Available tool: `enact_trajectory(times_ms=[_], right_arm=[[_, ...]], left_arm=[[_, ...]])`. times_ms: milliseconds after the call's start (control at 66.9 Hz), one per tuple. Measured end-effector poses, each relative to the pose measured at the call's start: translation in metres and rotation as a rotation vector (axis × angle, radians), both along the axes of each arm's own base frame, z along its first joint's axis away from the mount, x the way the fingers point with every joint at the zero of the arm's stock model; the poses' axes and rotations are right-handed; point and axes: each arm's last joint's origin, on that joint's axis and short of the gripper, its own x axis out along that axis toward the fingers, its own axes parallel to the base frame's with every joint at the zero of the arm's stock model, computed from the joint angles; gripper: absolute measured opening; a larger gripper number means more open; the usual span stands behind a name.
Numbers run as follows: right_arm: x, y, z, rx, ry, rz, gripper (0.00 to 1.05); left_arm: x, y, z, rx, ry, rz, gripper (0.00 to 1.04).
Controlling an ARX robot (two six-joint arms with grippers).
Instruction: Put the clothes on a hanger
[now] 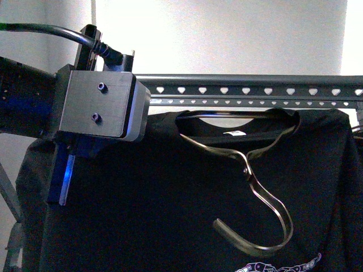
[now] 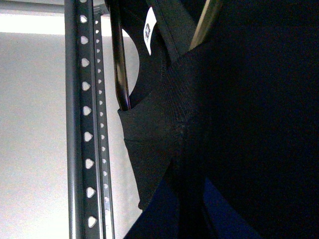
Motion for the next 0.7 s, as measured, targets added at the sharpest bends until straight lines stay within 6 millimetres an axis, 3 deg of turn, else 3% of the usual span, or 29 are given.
enact_trajectory(times_ms=[194,389,523,702], right_arm=[[0.04,-0.034,0.038,-0.358,-0.247,0.071,0.97],[0.097,-0.07,0.067,-0.823,-0.427,0.039,0.97],[0.122,-0.074,0.088,-0.96,-0.473,0.069,0.97],[0.148,-0.061,0.123,-1.127,-0.602,0.09,0.97]], left_arm=[[0.0,0.0,0.0,0.0,0.0,0.001,0.05],[0.0,0.001,0.0,0.0,0.0,0.002,0.05],[0.0,0.0,0.0,0.0,0.0,0.0,0.05],[0.0,0.0,0.0,0.001,0.0,-0.001,0.05]])
